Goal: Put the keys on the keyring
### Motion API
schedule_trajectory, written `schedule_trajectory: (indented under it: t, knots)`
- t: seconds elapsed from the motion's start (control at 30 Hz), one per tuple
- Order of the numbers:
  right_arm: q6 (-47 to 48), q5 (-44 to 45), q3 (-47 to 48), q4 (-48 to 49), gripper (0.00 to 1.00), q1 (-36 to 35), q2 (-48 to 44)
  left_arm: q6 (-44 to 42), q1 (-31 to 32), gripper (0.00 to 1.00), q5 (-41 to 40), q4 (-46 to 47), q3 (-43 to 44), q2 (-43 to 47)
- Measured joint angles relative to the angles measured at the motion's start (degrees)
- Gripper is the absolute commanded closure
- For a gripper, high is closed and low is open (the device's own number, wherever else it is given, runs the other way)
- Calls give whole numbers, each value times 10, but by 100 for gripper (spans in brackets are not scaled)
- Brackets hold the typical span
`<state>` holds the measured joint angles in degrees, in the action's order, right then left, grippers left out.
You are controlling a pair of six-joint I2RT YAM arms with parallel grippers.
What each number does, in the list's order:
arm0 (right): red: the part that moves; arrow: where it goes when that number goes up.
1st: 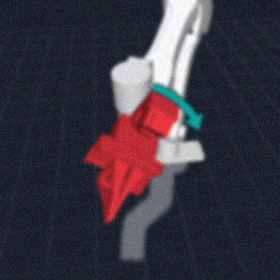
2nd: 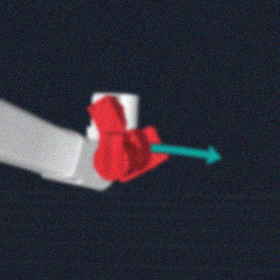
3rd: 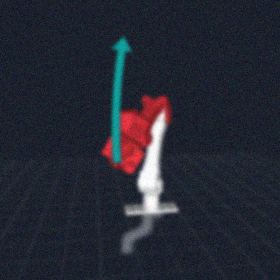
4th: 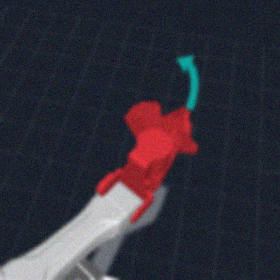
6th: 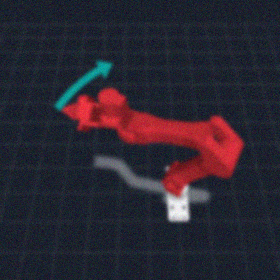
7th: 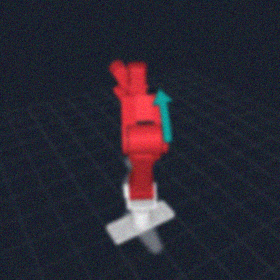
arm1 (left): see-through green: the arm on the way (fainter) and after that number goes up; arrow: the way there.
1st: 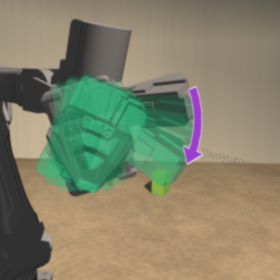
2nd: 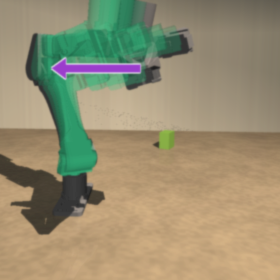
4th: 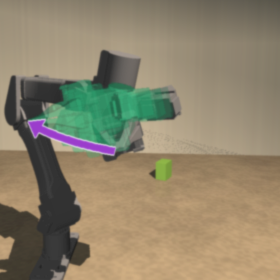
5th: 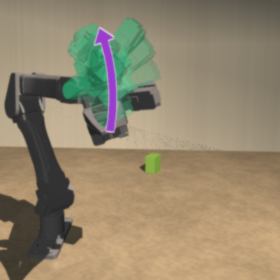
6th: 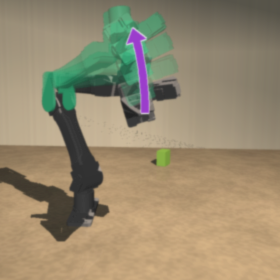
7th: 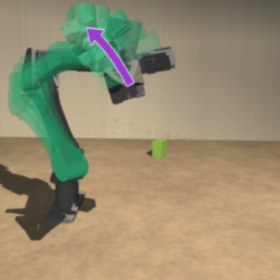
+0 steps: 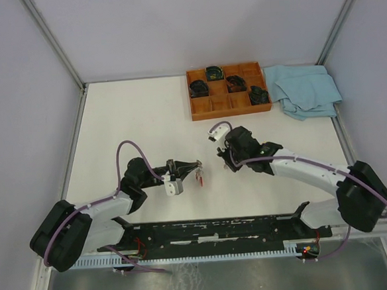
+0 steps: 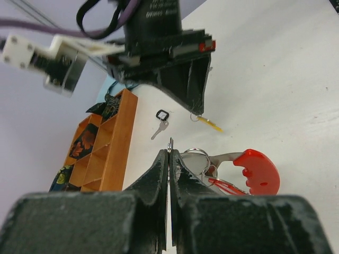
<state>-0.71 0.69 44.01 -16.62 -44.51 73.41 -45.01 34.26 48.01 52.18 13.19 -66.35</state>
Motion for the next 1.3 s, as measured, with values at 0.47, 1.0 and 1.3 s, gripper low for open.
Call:
schedule_trajectory:
  t: [0.47,1.0,1.3]
  knots:
    - [-49,78,118,-18,99,5,240,1,0,97,-7,2,0,0]
    - [-55,66,-10,158,64,8,180,6,0,97,-13,3,0,1]
    - [62,-83,-69,214,55,9,23,53,0,97,-7,38,0,-22]
